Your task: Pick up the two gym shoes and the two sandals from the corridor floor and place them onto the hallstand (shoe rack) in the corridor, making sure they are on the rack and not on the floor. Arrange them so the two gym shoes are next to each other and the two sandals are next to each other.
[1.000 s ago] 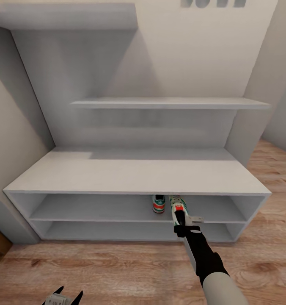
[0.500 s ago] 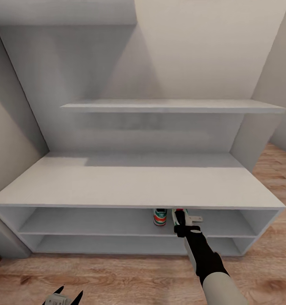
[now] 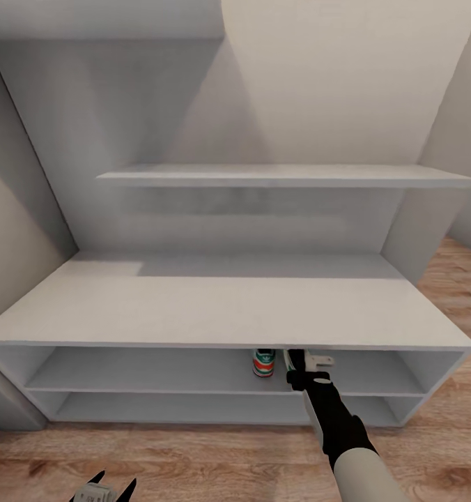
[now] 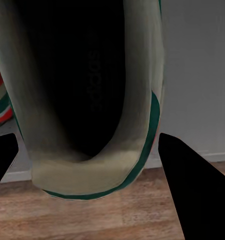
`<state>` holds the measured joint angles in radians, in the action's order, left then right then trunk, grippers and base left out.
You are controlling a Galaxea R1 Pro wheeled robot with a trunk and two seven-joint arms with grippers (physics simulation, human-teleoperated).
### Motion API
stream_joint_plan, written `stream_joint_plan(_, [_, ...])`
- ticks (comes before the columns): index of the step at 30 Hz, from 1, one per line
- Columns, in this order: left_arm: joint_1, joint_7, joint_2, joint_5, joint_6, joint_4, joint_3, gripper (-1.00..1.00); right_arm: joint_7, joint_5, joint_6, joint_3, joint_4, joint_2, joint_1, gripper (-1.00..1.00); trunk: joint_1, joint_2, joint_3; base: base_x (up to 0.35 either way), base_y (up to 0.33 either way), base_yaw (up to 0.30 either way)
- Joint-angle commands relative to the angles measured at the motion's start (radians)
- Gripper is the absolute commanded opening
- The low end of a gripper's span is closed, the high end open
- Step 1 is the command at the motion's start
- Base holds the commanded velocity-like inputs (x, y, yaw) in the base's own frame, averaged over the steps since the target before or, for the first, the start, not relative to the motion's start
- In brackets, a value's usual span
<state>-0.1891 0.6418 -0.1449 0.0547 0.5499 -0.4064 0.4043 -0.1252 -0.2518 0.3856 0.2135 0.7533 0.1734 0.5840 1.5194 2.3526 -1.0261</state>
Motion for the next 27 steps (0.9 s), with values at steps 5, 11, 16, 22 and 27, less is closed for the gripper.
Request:
stream_joint_plan(5, [-0.001,0.007,0.000,0.005,0.004,0.000,0.008,1.00,0.001,-0.006,0.005,0.003,0.001,0.001,0.000,-1.00,0.000,0.000,-0.001,0.193,0.000,0.000])
stream_joint_plan(11, [-0.001,0.007,0.001,0.005,0.004,0.000,0.008,1.00,0.001,-0.007,0.006,0.003,0.001,0.001,0.000,-1.00,0.000,0.000,-0.001,0.074,0.000,0.000])
stream_joint_plan(16, [-0.001,0.007,0.001,0.006,0.004,-0.001,0.008,1.00,0.001,-0.007,0.006,0.003,0.001,0.001,0.000,-1.00,0.000,0.000,-0.001,0.011,0.000,0.000])
stream_joint_plan(22, [-0.001,0.008,0.001,0.006,0.004,-0.001,0.008,1.00,0.001,-0.007,0.006,0.003,0.001,0.001,0.000,-1.00,0.000,0.000,-0.001,0.001,0.000,0.000])
stream_joint_plan(27, [-0.001,0.008,0.001,0.005,0.005,-0.001,0.008,1.00,0.001,-0.007,0.006,0.003,0.001,0.001,0.000,-1.00,0.000,0.000,-0.001,0.000,0.000,0.000])
